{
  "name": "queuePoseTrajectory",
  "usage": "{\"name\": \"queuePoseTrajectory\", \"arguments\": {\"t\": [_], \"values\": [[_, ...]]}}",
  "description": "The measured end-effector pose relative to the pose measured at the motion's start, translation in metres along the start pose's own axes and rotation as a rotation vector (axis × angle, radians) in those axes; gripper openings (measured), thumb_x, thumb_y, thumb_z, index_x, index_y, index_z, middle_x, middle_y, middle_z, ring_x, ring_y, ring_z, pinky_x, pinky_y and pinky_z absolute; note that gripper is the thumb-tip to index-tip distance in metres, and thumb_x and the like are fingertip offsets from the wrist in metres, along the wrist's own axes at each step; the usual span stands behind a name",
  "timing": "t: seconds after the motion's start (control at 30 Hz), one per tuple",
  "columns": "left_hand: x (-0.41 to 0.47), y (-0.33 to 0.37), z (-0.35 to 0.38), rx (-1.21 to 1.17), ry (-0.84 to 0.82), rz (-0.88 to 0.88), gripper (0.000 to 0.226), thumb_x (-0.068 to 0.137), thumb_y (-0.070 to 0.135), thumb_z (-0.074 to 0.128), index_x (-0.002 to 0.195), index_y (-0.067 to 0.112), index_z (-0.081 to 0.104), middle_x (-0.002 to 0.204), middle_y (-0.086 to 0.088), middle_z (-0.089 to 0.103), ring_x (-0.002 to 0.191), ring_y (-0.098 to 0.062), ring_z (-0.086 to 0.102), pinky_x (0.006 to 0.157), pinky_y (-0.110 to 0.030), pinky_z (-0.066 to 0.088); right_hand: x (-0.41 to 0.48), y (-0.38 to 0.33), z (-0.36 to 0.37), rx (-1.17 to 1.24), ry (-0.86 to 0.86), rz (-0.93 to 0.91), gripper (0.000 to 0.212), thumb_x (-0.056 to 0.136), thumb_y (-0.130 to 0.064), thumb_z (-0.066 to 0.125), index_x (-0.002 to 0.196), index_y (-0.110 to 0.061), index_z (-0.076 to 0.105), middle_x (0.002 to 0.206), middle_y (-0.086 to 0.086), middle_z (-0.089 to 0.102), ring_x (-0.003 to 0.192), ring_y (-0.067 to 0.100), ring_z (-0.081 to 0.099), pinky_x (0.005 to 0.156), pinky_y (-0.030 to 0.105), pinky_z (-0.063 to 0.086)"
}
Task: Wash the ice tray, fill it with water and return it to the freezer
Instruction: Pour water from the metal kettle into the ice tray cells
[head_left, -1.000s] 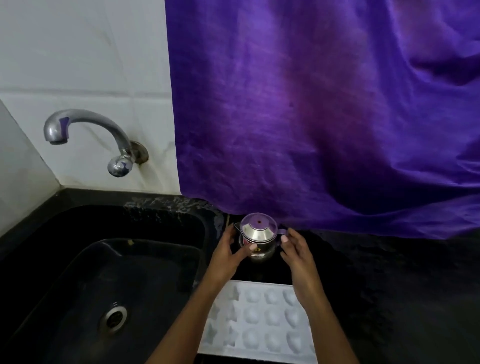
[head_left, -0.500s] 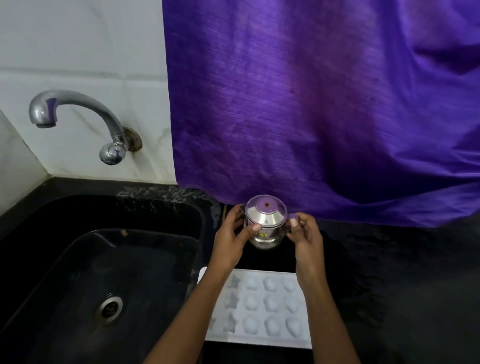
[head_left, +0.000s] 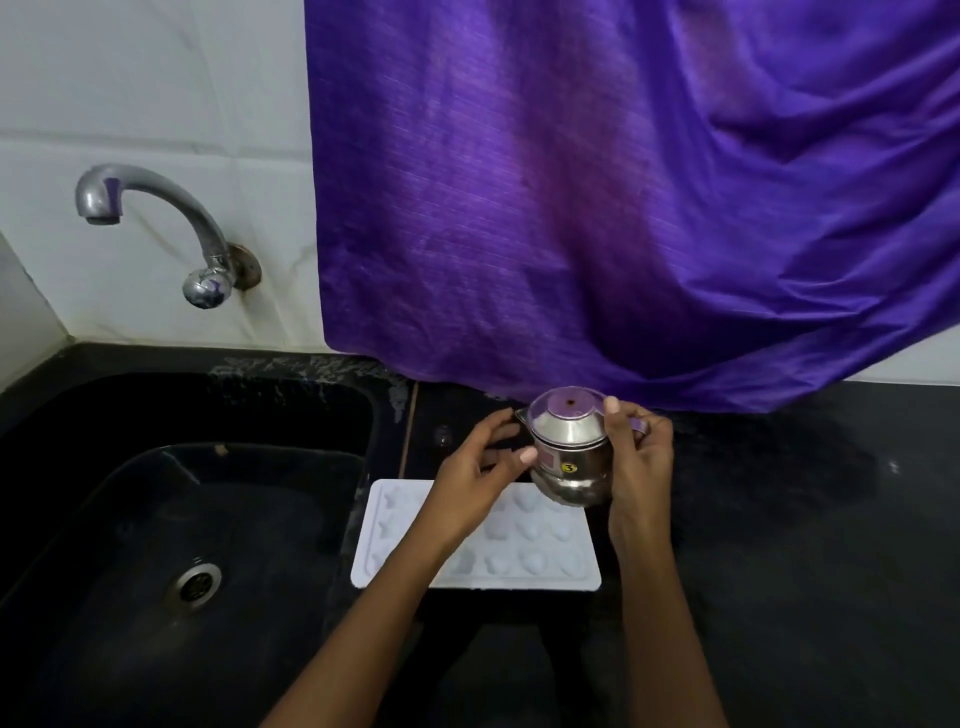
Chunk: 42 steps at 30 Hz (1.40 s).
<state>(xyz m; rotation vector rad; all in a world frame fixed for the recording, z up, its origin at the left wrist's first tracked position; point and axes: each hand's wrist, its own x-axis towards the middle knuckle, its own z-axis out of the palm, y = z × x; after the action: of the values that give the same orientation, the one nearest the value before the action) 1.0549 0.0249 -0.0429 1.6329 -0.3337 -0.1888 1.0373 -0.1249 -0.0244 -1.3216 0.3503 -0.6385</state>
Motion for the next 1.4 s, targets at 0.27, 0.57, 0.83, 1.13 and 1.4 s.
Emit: {"name": "queuePoseTrajectory", "arguments": {"t": [0.27, 0.57, 0.83, 1.13, 1.4], "values": [[-0.040, -0.050, -0.051, 0.812, 0.039, -0.059, 0.137, 0.036, 0.102, 0.017, 0.146, 0.022, 0.024, 0.156, 0.002, 0.015, 0.144, -0.014, 0.009, 0.114, -0.029, 0.011, 0.008, -0.007, -0.044, -0.356, 0.088, -0.079, 0.011, 0.087, -0.020, 0.059, 0.093, -0.016, 0.051, 0.101, 0.007, 0.058, 0.093, 0.025, 0.057, 0.081, 0.036, 0.047], [-0.053, -0.073, -0.068, 1.101, -0.105, -0.260, 0.160, 0.012, 0.103, 0.002, 0.142, 0.015, -0.026, 0.154, -0.002, -0.026, 0.142, -0.017, -0.022, 0.115, -0.042, -0.010, 0.003, -0.015, -0.051, -0.611, 0.086, -0.102, 0.015, 0.089, -0.021, 0.055, 0.092, -0.008, 0.048, 0.101, 0.004, 0.048, 0.087, 0.018, 0.049, 0.084, 0.040, 0.044], [-0.057, -0.088, -0.067, 1.011, 0.014, -0.176, 0.154, 0.027, 0.104, 0.015, 0.146, 0.010, -0.014, 0.157, 0.000, -0.014, 0.141, -0.008, -0.014, 0.116, -0.041, 0.000, 0.001, -0.012, -0.049, -0.743, 0.050, -0.151, 0.016, 0.090, -0.020, 0.055, 0.086, -0.012, 0.042, 0.100, 0.003, 0.044, 0.083, 0.017, 0.046, 0.084, 0.039, 0.041], [-0.058, -0.093, -0.064, 1.043, 0.065, -0.189, 0.153, 0.029, 0.104, 0.007, 0.149, 0.009, -0.002, 0.158, -0.002, -0.007, 0.145, -0.013, -0.006, 0.116, -0.043, 0.006, 0.001, -0.005, -0.044, -0.842, 0.024, -0.167, 0.016, 0.090, -0.023, 0.055, 0.089, -0.011, 0.045, 0.098, -0.001, 0.041, 0.080, 0.018, 0.050, 0.088, 0.045, 0.044], [-0.057, -0.097, -0.065, 1.028, 0.076, -0.180, 0.152, 0.031, 0.104, 0.011, 0.149, 0.009, 0.001, 0.158, 0.000, -0.006, 0.144, -0.012, -0.006, 0.116, -0.042, 0.007, -0.001, -0.003, -0.037, -0.866, 0.009, -0.204, 0.018, 0.090, -0.024, 0.054, 0.087, -0.015, 0.039, 0.097, -0.001, 0.040, 0.080, 0.015, 0.046, 0.093, 0.053, 0.042]]}}
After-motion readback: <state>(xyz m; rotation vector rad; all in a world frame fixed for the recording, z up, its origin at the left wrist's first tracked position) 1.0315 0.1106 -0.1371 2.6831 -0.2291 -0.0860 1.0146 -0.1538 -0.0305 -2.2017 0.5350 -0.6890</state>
